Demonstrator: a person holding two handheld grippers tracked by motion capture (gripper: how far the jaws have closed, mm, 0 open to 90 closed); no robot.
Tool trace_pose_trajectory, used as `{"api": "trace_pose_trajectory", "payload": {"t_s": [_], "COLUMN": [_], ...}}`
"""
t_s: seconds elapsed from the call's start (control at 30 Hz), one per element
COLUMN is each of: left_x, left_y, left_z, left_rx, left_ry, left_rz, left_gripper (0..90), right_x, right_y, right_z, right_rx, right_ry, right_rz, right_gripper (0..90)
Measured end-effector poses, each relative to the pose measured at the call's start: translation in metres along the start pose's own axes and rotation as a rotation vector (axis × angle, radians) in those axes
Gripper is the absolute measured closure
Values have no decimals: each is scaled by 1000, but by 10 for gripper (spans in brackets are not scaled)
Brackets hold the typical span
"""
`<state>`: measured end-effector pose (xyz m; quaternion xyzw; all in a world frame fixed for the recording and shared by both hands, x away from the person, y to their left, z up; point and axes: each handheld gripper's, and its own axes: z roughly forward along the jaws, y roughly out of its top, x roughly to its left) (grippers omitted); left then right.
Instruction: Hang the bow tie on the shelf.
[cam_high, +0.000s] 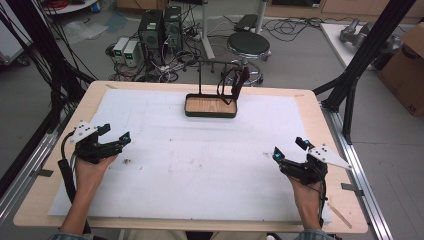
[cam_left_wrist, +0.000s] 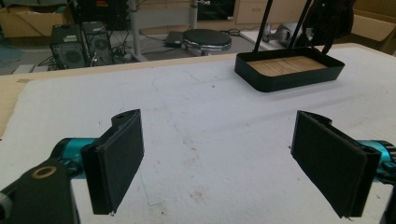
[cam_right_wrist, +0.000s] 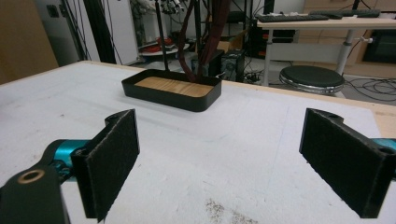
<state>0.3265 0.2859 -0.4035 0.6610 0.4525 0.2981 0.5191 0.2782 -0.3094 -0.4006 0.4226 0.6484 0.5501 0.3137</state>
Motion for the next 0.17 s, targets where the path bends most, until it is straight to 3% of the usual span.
{"api": "trace_pose_trajectory", "payload": {"t_s": [0.17], "left_x": [0], "left_y": [0], "left_z": [0], "left_rx": [2], "left_ry": [0], "left_rz": [4], "left_gripper": [174], "right_x": [2], "right_y": [0], "right_z": [-1], "right_rx": [-8], "right_ry": [2], "right_rz": [-3], "right_gripper": [110]}}
